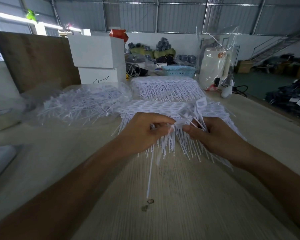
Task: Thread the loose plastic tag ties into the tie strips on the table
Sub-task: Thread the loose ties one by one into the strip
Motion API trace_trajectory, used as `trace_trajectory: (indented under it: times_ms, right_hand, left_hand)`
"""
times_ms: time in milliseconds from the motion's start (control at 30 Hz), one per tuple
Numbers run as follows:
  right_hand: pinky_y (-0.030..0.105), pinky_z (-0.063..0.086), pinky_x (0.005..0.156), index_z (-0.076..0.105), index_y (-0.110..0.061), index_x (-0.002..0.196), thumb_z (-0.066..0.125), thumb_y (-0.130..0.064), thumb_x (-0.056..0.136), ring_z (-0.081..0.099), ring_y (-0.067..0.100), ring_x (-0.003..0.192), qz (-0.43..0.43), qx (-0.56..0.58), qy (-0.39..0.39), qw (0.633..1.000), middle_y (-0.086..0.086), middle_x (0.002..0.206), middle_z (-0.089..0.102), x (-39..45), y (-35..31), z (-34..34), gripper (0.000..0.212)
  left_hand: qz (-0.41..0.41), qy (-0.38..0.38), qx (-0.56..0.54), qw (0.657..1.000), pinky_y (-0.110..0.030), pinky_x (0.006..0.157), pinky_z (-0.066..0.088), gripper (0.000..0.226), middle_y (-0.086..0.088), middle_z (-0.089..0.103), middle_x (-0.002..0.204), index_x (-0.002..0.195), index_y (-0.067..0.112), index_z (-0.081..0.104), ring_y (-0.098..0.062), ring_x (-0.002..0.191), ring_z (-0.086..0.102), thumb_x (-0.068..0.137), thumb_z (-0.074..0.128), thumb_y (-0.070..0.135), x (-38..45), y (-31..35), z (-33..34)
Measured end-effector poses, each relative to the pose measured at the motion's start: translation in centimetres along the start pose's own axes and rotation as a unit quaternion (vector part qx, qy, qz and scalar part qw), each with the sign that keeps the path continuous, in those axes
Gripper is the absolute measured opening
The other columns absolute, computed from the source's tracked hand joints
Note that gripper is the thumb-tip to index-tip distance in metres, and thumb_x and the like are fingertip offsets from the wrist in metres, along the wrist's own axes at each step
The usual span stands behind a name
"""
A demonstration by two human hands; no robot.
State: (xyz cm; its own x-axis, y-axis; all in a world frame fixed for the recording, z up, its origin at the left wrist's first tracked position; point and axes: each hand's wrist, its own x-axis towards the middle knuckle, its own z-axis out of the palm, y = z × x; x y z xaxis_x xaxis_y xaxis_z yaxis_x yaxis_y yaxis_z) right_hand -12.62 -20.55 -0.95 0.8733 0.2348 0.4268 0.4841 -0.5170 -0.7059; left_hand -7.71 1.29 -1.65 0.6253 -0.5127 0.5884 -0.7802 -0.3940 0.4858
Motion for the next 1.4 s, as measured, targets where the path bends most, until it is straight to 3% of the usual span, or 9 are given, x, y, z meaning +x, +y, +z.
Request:
trace_trajectory:
  times_ms: [100,200,400,533,600,800,967,1133,1400]
  right_hand:
    - [0.013,0.033,0.054,0.045,-0.026,0.065,0.049,-0.037,0.100,0.042,-0.001,0.049,0.002,-0.063,-0.021,0.998,-0.016,0.051,0.045,0.0,0.4,-0.1,0.037]
    - [0.026,0.028,0.056,0.044,-0.021,0.070,0.041,-0.037,0.103,0.036,0.004,0.050,0.012,-0.121,-0.033,0.992,-0.010,0.058,0.038,0.2,1.3,0.0,0.036]
    - [0.038,0.043,0.067,0.048,-0.023,0.069,0.039,-0.032,0.104,0.049,0.009,0.056,0.018,-0.115,0.010,0.993,-0.012,0.061,0.057,0.1,1.1,-0.2,0.037]
    - [0.026,0.041,0.045,0.052,-0.014,0.075,0.041,-0.031,0.106,0.048,0.013,0.043,0.064,-0.016,0.019,0.998,-0.002,0.054,0.058,-0.1,0.4,0.5,0.036]
    - [0.015,0.034,0.042,0.055,-0.016,0.073,0.044,-0.033,0.104,0.041,0.003,0.040,0.096,0.043,0.031,0.994,-0.008,0.048,0.051,-0.1,-0.1,1.2,0.037]
    - [0.024,0.018,0.046,0.052,-0.032,0.050,0.054,-0.058,0.092,0.024,0.008,0.046,0.172,0.186,-0.029,0.967,-0.008,0.053,0.032,-0.3,-1.4,1.0,0.049]
    - [0.022,0.023,0.042,0.060,-0.023,0.065,0.065,-0.033,0.095,0.031,0.008,0.044,0.155,0.167,-0.022,0.973,-0.004,0.053,0.037,-0.3,-1.0,1.1,0.032]
    - [0.021,0.022,0.040,0.060,-0.018,0.075,0.065,-0.034,0.094,0.028,0.007,0.042,0.200,0.222,0.059,0.952,-0.009,0.050,0.035,0.3,-0.4,0.2,0.025]
    - [0.024,0.021,0.044,0.063,-0.014,0.081,0.063,-0.038,0.094,0.027,0.008,0.045,0.164,0.198,0.054,0.965,-0.008,0.052,0.032,0.1,-0.1,0.5,0.028]
  left_hand:
    - [0.087,-0.046,0.134,0.986,-0.035,0.073,0.049,0.024,-0.002,0.071,0.091,0.116,0.018,0.075,-0.017,0.085,0.062,0.096,0.063,0.022,-0.2,-0.2,-0.1]
    - [0.159,-0.065,0.265,0.949,-0.039,0.067,0.046,0.025,-0.007,0.065,0.088,0.119,0.020,0.074,-0.027,0.084,0.057,0.096,0.062,0.017,-0.2,-0.4,-0.2]
    - [-0.009,0.001,0.048,0.999,-0.029,0.075,0.051,0.033,0.010,0.071,0.091,0.113,0.026,0.070,-0.005,0.083,0.064,0.082,0.080,0.024,-0.2,0.2,0.7]
    - [-0.021,0.036,-0.024,0.999,-0.013,0.064,0.046,0.035,0.015,0.074,0.085,0.100,0.023,0.057,-0.003,0.075,0.067,0.077,0.084,0.022,-0.1,1.0,1.5]
    - [-0.009,0.046,-0.017,0.999,-0.011,0.061,0.043,0.037,0.012,0.071,0.084,0.100,0.022,0.055,-0.005,0.076,0.065,0.077,0.084,0.022,-0.1,1.4,2.0]
    - [0.010,0.065,0.010,0.998,-0.028,0.061,0.046,0.041,0.006,0.062,0.084,0.096,0.020,0.049,-0.012,0.075,0.060,0.076,0.085,0.025,0.0,1.8,2.5]
    - [0.004,0.031,-0.034,0.999,-0.027,0.065,0.050,0.043,0.009,0.064,0.093,0.102,0.018,0.052,-0.010,0.084,0.062,0.077,0.084,0.033,0.1,1.8,2.3]
    - [0.022,0.009,0.050,0.998,-0.029,0.091,0.047,0.040,0.007,0.062,0.122,0.128,0.025,0.053,-0.005,0.114,0.053,0.092,0.068,0.032,0.0,0.9,1.4]
    - [0.045,0.084,0.140,0.985,-0.043,0.077,0.055,0.027,-0.003,0.070,0.100,0.119,0.011,0.070,-0.021,0.089,0.063,0.096,0.062,0.023,-0.3,0.3,0.8]
